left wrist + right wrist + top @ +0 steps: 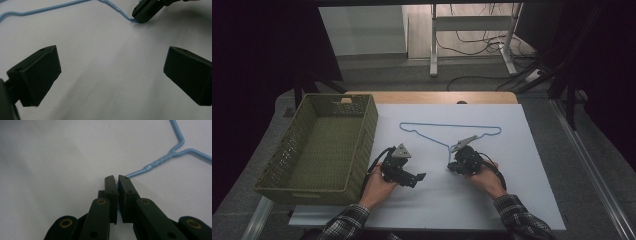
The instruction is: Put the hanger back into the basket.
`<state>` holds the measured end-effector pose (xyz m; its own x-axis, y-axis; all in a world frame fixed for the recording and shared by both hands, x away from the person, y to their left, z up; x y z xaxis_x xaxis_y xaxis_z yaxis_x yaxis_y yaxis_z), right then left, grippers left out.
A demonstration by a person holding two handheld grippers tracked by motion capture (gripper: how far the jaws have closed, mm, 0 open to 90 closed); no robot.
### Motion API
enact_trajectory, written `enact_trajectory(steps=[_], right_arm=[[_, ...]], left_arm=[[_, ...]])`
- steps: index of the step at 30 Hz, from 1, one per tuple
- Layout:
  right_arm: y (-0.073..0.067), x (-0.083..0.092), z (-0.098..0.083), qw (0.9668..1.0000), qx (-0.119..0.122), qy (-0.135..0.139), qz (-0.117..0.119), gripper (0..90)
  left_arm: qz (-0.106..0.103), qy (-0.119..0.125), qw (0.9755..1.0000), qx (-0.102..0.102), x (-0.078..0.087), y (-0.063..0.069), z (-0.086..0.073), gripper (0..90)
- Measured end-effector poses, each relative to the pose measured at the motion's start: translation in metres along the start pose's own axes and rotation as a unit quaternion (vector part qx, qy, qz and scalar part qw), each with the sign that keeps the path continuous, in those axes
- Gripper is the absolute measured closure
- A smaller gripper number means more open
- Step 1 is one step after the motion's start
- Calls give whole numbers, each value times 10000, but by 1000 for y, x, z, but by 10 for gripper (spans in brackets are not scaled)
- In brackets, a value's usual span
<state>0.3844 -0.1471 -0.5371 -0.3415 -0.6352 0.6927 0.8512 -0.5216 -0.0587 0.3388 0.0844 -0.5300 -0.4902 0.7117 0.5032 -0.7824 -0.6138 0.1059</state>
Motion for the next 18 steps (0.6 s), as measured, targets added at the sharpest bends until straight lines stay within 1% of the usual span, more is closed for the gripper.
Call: enact_trajectory(steps=[1, 2, 3, 5, 10, 11, 13, 15, 16, 17, 18], right_arm=[[0, 1, 1, 9999, 92, 21, -42, 859], [0, 1, 1, 9999, 92, 21, -42, 859], [1, 5, 4, 9998, 133, 125, -57, 861], [1, 8, 7, 9997, 111, 216, -58, 861], [-1, 12, 10, 9995, 147, 274, -78, 862], [-1, 12, 11, 9995, 137, 270, -90, 861], [-2, 13, 11, 9995, 151, 274, -94, 862], [-2, 13, 12, 9994, 152, 281, -92, 861], [-2, 14, 12, 9994, 157, 289, -93, 861], [-2, 15, 13, 9994, 155, 302, -91, 862], [-2, 15, 13, 9994, 155, 302, -91, 862]], left_arm=[[8, 24, 10000, 30, -1, 1, 0, 15], [12, 21, 10000, 21, -1, 1, 0, 15], [17, 23, 10000, 20, -1, 1, 0, 15], [9, 8, 10000, 29, -1, 0, 0, 16], [49, -14, 10000, 74, -2, 0, 0, 27], [24, -57, 10000, 33, -2, 1, 1, 28], [-66, -5, 10000, 71, -2, 2, 1, 31], [-97, -13, 9999, 84, -3, 3, 1, 39], [-76, -21, 9999, 86, -6, 4, 2, 52], [-49, -47, 10000, 39, -7, 5, 3, 128], [-2, -50, 10000, -74, -10, 6, 4, 128]])
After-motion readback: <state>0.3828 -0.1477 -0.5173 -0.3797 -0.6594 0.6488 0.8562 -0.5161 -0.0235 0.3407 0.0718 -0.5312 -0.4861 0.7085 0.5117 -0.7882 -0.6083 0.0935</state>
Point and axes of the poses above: each handheld gripper's, and its own axes: x roughly backward along the jaws, z roughly out of its top, y roughly to its right, the point moved 3 cm from there along -x, roughly forward along the jaws, and after that the axes turned 13 degrees about y, right-handed, at the moved point
